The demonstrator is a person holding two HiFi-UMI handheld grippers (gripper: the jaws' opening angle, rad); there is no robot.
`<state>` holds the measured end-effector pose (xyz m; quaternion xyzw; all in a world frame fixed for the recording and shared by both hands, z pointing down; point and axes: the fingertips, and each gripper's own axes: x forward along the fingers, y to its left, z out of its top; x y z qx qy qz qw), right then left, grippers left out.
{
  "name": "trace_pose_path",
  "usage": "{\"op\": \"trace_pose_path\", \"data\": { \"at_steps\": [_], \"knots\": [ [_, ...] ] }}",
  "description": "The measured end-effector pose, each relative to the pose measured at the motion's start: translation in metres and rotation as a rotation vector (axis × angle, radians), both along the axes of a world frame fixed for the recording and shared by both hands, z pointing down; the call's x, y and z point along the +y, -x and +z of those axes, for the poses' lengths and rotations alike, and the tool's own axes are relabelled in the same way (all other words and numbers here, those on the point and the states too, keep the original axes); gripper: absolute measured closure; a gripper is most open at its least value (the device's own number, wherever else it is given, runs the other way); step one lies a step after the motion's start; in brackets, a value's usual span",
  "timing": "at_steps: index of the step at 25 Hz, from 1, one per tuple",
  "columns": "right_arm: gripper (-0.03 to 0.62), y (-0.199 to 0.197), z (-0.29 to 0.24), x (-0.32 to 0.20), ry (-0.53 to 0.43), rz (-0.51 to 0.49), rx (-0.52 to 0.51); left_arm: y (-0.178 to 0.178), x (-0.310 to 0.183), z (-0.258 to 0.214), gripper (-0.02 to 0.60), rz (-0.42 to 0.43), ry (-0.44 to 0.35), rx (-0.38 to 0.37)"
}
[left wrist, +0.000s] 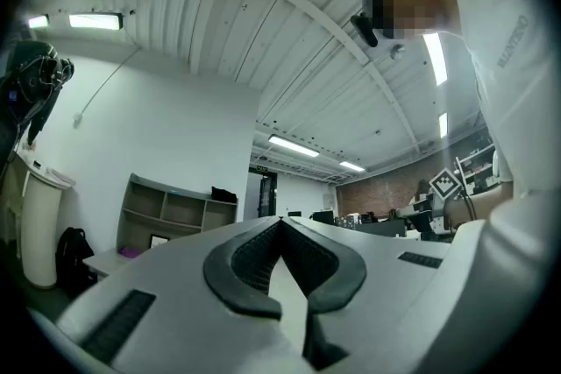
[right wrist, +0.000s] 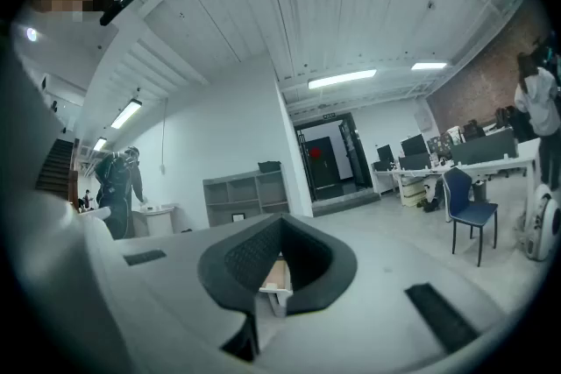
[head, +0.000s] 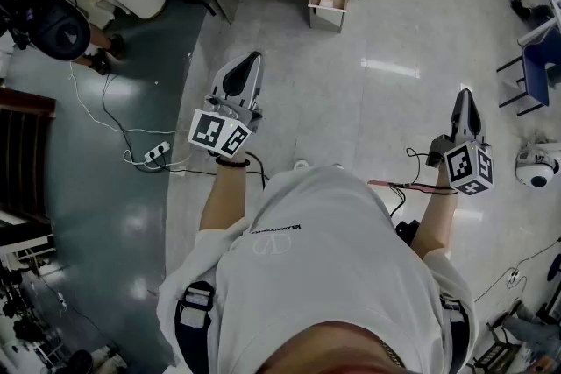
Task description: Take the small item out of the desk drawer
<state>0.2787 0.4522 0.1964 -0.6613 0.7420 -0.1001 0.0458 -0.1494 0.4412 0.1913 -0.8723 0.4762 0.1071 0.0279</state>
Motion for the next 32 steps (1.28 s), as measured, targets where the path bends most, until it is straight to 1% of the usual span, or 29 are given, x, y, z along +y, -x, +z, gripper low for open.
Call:
{"op": "trace_pose_path", "data": {
  "at_steps": [7,15,19,24,27,32],
  "knots": [
    [0.597,0.0,0.0,-0.002,0.001,0.003,-0.006,-0.001,-0.002,-0.001,0.583,-0.003,-0.004,-0.012],
    [0.597,0.007,-0.001,-0.001,0.003,-0.009,-0.016,0.005,-0.001,-0.002,0.583,-0.011,-0.004,-0.008],
    [0.595,0.017,-0.002,0.001,-0.003,-0.007,-0.028,0.016,0.003,-0.002,0.583,-0.015,-0.007,-0.016],
    [0.595,0.034,0.0,-0.003,0.011,-0.002,-0.015,0.034,-0.002,0.004,0.583,-0.008,0.004,-0.008],
    [0.595,0.044,0.004,-0.002,0.028,0.013,-0.012,0.044,-0.003,0.016,0.583,0.005,0.025,-0.005],
    [0.595,0.062,0.008,-0.002,0.031,0.033,0.0,0.064,-0.008,0.039,0.583,0.023,0.067,0.001]
  ]
}}
